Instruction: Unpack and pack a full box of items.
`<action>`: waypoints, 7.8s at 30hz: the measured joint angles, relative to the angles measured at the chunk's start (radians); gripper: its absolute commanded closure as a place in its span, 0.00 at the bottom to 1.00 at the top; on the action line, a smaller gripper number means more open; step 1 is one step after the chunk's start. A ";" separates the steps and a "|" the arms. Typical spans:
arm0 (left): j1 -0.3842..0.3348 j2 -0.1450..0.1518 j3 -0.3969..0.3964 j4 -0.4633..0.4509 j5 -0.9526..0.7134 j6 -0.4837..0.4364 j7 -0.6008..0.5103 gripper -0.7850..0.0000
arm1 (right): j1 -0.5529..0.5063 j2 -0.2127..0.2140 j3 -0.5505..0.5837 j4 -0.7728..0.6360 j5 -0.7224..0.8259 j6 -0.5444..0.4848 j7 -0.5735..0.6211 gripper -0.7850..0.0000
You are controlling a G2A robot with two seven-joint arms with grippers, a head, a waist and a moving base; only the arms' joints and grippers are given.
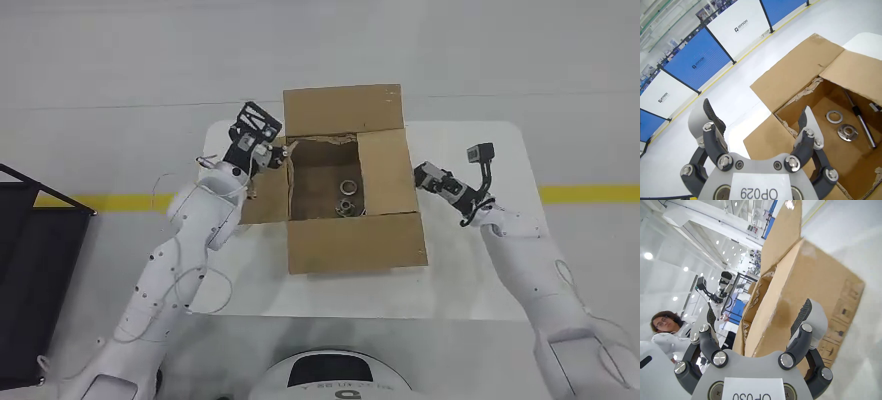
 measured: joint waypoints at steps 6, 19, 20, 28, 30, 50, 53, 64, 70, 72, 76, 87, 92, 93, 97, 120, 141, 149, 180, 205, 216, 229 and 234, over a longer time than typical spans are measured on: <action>-0.142 -0.040 0.161 0.127 -0.054 -0.077 -0.075 0.00 | -0.026 0.006 -0.039 -0.111 0.133 0.070 0.068 0.00; -0.276 -0.104 0.380 0.421 -0.060 -0.197 -0.186 0.00 | -0.029 0.032 -0.033 -0.039 0.199 0.134 0.132 0.00; -0.279 -0.109 0.390 0.434 -0.067 -0.193 -0.171 0.00 | -0.024 0.031 -0.037 -0.025 0.200 0.140 0.138 0.00; -0.317 -0.166 0.471 0.571 -0.113 -0.108 -0.008 0.00 | 0.032 0.012 -0.084 0.057 0.206 0.190 0.188 0.00; -0.329 -0.183 0.486 0.597 -0.142 -0.098 0.034 0.00 | 0.039 0.010 -0.090 0.062 0.209 0.194 0.192 0.00; -0.473 -0.299 0.541 0.736 -0.303 -0.090 0.303 0.00 | -0.046 0.026 0.045 -0.036 0.357 0.208 0.207 0.00; -0.505 -0.334 0.577 0.790 -0.323 -0.096 0.311 0.00 | -0.156 0.059 0.173 -0.091 0.349 0.117 0.115 0.00; -0.591 -0.444 0.644 0.962 -0.350 -0.043 0.391 0.00 | -0.475 0.119 0.394 -0.487 0.282 -0.096 -0.098 0.00; -0.620 -0.445 0.564 0.931 -0.368 0.047 0.541 0.00 | -0.367 0.136 0.338 -0.496 0.301 -0.010 -0.012 0.00; -0.607 -0.422 0.515 0.900 -0.348 0.083 0.574 0.00 | -0.327 0.141 0.325 -0.504 0.292 0.020 0.018 0.00; -0.522 -0.354 0.385 0.791 -0.279 0.148 0.604 0.00 | -0.268 0.151 0.296 -0.517 0.249 0.068 0.066 0.00; 0.033 -0.173 -0.086 0.127 -0.037 0.148 0.445 0.00 | 0.008 0.137 0.045 -0.248 0.092 0.346 0.344 0.00; 0.207 -0.149 -0.218 -0.048 -0.022 0.140 0.419 0.00 | 0.103 0.119 -0.050 -0.147 0.000 0.345 0.343 0.00; 0.235 -0.147 -0.233 -0.074 -0.021 0.142 0.409 0.00 | 0.119 0.114 -0.065 -0.141 0.003 0.331 0.328 0.00; 0.251 -0.146 -0.239 -0.088 -0.018 0.149 0.401 0.00 | 0.125 0.112 -0.070 -0.146 0.018 0.319 0.317 0.00; 0.314 -0.121 -0.439 0.119 -0.039 0.171 0.385 0.00 | 0.187 0.088 -0.190 -0.607 -0.447 0.669 -0.014 0.00; 0.313 -0.122 -0.437 0.123 -0.043 0.175 0.386 0.00 | 0.572 -0.204 -0.801 -0.288 -0.885 1.216 -0.005 0.53; 0.313 -0.122 -0.437 0.123 -0.043 0.175 0.386 0.00 | 0.615 -0.362 -0.930 -0.082 -0.963 1.225 -0.027 0.57; 0.313 -0.122 -0.437 0.123 -0.043 0.175 0.386 0.00 | 0.617 -0.681 -0.951 0.503 -0.999 1.122 -0.120 1.00; 0.313 -0.122 -0.437 0.123 -0.043 0.175 0.386 0.00 | 0.524 -0.592 -0.838 0.382 -1.063 0.903 -0.649 0.00; 0.313 -0.122 -0.437 0.123 -0.043 0.175 0.386 0.00 | 0.517 -0.568 -0.821 0.329 -1.079 0.900 -0.639 0.00; 0.313 -0.122 -0.437 0.123 -0.043 0.175 0.386 0.00 | 0.482 -0.489 -0.778 0.209 -1.214 0.918 -0.434 0.40; 0.313 -0.122 -0.437 0.123 -0.043 0.175 0.386 0.00 | 0.459 -0.460 -0.750 0.141 -1.245 0.946 -0.355 0.42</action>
